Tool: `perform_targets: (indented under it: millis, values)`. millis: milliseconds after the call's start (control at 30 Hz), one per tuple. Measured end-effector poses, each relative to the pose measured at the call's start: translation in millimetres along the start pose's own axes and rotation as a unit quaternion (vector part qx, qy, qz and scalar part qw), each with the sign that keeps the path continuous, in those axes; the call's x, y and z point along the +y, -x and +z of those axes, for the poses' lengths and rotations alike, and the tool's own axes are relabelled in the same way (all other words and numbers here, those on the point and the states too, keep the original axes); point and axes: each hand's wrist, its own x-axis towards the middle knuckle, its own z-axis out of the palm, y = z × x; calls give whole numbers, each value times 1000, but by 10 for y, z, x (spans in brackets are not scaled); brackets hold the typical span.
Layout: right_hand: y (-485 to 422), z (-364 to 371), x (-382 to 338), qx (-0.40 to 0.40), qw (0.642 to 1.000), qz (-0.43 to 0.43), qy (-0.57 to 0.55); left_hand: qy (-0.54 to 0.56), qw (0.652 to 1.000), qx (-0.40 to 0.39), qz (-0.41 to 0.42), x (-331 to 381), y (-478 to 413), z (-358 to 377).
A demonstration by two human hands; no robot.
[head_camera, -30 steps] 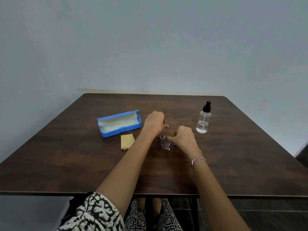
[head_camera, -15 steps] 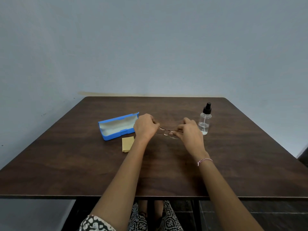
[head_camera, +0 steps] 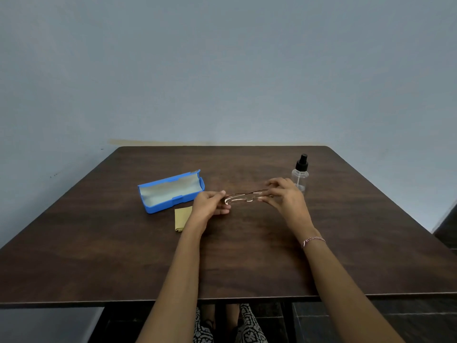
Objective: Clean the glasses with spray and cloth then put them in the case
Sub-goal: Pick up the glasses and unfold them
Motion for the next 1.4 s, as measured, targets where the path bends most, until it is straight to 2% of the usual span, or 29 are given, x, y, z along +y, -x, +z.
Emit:
perform_targets:
  millis: [133, 233, 367, 500, 700, 767, 933, 1000, 1133, 1233, 1333, 1400]
  values:
    - [5, -5, 47, 1, 999, 10, -32, 79, 994, -58, -42, 48, 19, -47]
    - [-1, -19, 67, -5, 999, 9, -47, 119, 989, -83, -34, 94, 46, -81]
    - [-2, -39, 48, -11, 998, 1, -57, 108, 988, -108, -35, 99, 84, -96]
    - [10, -84, -6, -26, 995, 1, -95, 103, 989, -97, -38, 119, 94, -89]
    - [6, -178, -90, 49, 965, 118, -227, 48, 994, -95, 11, 131, 131, -112]
    - [2, -196, -102, 26, 954, 146, -261, 43, 994, -99, 25, 134, 135, -116]
    - [-8, -172, -19, -72, 950, 168, -254, 34, 995, -92, 24, 153, 148, -139]
    - [4, -181, -33, -89, 932, 181, -300, 32, 994, -97, 25, 156, 151, -140]
    - [32, -167, -47, -112, 874, 218, -418, 45, 992, -113, 25, 168, 172, -136]
    - [25, -130, -40, -102, 812, 221, -531, 56, 990, -125, 23, 176, 186, -141]
    - [5, -103, -31, -92, 733, 233, -632, 88, 987, -130, 24, 183, 199, -131]
    - [-3, -92, -17, -92, 704, 239, -662, 123, 983, -136, 29, 183, 208, -119]
